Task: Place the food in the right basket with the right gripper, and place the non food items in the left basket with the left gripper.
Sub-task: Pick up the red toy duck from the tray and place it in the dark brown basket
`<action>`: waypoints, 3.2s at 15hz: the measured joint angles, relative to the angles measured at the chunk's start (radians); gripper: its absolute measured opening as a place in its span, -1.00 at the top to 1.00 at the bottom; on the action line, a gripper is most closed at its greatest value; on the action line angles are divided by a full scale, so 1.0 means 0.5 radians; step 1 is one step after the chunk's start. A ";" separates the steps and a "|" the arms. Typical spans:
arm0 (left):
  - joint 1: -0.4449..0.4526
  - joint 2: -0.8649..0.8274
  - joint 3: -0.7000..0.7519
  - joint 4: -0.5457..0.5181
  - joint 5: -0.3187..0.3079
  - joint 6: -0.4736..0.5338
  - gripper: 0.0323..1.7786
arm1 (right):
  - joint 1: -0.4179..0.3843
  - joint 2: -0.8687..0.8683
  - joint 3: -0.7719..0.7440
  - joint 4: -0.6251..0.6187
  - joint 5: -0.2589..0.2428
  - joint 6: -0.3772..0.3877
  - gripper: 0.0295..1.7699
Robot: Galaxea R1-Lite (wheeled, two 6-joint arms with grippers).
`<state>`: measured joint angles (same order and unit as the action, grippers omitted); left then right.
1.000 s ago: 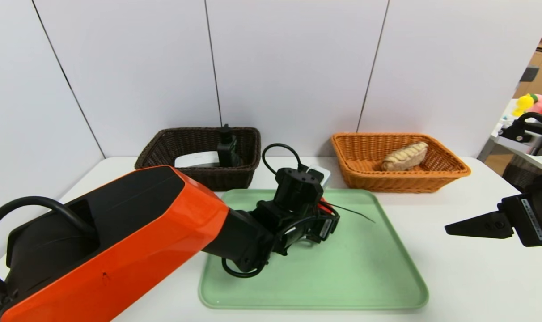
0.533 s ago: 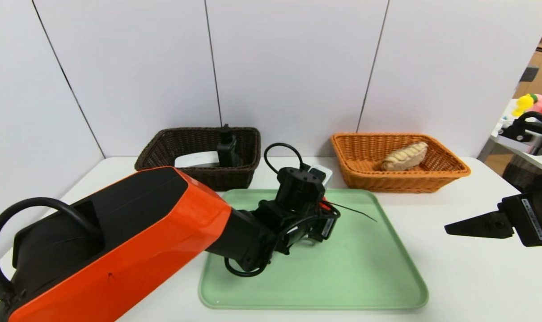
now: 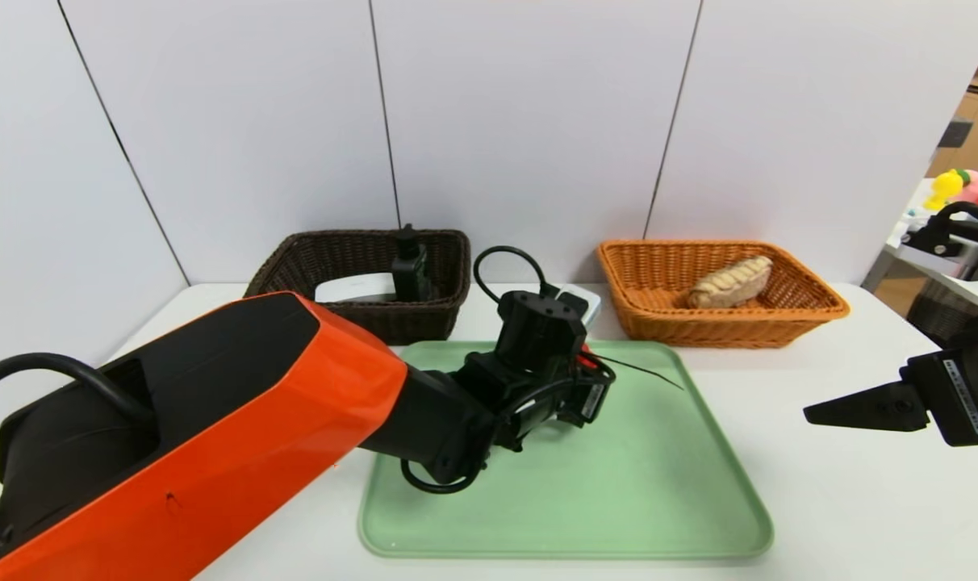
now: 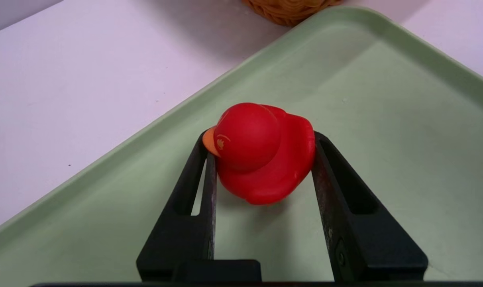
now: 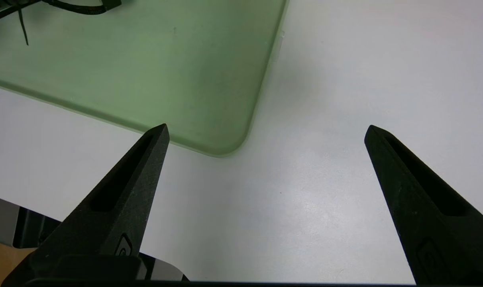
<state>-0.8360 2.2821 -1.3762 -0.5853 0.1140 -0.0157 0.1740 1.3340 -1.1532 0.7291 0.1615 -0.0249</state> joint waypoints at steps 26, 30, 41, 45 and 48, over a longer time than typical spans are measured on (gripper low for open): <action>1.115 -0.803 -0.027 0.646 -0.023 0.127 0.25 | -0.015 -0.012 0.006 -0.003 0.066 -0.002 -0.93; 1.230 -0.597 -0.070 0.643 -0.026 0.121 0.26 | -0.014 -0.004 0.006 -0.006 0.066 -0.002 -0.93; 1.269 -0.369 -0.111 0.600 -0.176 0.089 -0.32 | -0.017 0.018 0.000 -0.006 0.057 -0.003 -0.93; 1.270 -0.429 -0.113 0.618 -0.175 0.090 -0.56 | -0.022 0.016 0.000 -0.007 0.057 0.003 -0.93; 1.270 -0.575 -0.118 0.710 -0.174 0.100 -0.67 | -0.022 0.004 -0.011 -0.009 0.060 0.002 -0.93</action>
<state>-0.2011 1.9945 -1.4351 -0.2302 0.0268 0.0340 0.1630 1.3360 -1.1587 0.7249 0.1915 -0.0238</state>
